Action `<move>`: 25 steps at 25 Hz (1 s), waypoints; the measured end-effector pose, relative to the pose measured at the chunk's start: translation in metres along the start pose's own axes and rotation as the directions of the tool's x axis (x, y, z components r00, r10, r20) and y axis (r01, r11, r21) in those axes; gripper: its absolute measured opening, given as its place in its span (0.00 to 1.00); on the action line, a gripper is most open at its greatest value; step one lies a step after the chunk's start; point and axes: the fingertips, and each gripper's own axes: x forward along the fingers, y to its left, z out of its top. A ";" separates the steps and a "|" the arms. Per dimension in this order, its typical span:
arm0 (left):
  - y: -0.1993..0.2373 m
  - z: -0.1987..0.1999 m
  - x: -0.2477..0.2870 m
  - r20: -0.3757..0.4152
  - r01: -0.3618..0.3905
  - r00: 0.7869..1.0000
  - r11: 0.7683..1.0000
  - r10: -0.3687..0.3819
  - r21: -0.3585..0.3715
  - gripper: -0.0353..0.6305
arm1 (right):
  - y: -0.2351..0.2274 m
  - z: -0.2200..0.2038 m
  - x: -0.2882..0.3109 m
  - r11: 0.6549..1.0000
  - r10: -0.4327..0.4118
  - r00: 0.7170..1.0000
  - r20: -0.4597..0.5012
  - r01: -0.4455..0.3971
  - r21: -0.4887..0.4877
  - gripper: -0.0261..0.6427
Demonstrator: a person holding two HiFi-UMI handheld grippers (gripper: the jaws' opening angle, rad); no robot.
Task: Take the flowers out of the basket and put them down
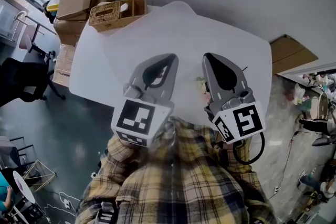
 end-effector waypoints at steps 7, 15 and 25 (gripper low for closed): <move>-0.009 0.000 0.011 -0.007 0.037 0.999 0.999 -0.037 0.014 0.05 | -0.008 -0.001 0.004 1.000 -0.001 1.000 -0.007 0.001 0.003 0.04; -0.016 0.002 0.024 -0.017 0.047 0.999 0.999 -0.046 0.028 0.05 | -0.020 -0.002 0.004 1.000 0.006 1.000 -0.015 -0.006 0.001 0.04; -0.017 0.001 0.035 -0.030 0.053 0.998 0.998 -0.052 0.038 0.05 | -0.029 -0.008 0.009 1.000 0.014 1.000 -0.021 -0.014 0.009 0.04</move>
